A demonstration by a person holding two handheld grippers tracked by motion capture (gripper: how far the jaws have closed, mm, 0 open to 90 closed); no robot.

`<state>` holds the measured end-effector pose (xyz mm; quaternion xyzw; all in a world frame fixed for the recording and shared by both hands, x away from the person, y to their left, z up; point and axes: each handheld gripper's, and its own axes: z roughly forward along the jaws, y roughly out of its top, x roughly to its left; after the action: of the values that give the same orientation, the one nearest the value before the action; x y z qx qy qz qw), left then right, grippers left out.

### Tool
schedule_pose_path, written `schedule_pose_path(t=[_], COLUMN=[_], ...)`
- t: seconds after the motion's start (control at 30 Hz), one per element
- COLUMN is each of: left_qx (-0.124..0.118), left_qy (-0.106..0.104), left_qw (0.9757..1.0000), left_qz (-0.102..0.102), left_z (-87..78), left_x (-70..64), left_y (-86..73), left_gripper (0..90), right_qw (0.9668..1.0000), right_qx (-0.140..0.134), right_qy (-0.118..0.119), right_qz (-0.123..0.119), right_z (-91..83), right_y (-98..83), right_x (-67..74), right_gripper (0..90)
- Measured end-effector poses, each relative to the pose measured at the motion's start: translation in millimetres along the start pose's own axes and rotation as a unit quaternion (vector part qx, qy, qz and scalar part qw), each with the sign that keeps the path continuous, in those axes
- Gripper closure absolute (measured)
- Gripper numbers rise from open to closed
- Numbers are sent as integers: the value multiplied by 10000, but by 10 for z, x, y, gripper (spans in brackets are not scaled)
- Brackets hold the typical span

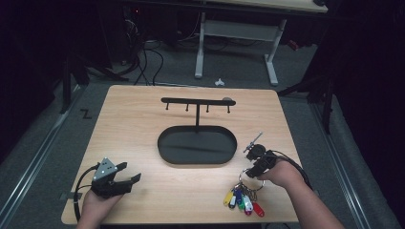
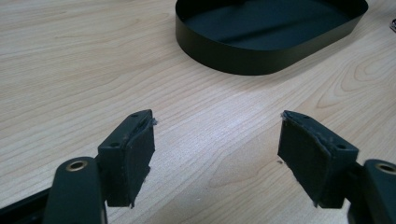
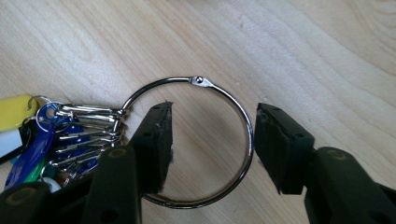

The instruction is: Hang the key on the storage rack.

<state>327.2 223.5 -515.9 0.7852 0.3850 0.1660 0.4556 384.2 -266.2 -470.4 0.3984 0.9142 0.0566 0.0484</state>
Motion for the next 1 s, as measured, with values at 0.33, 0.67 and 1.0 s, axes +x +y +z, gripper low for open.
schedule_pose_path(t=[0.33, 0.67, 1.0], left_qx=[19, 49, 86], left_qy=[-14, -45, -98], left_qw=[10000, 10000, 9998], left_qz=[61, 72, 121], left_z=[2, 13, 24], left_x=[-9, -1, -9], left_y=[8, 3, 3], left_gripper=[282, 300, 318], right_qw=[9984, 9970, 9961], right_qx=[451, 655, 744], right_qy=[11, 51, 139], right_qz=[-337, -414, -455], right_z=[113, 198, 207], right_y=[130, 204, 219], right_x=[-111, -131, -96], right_gripper=[615, 663, 858])
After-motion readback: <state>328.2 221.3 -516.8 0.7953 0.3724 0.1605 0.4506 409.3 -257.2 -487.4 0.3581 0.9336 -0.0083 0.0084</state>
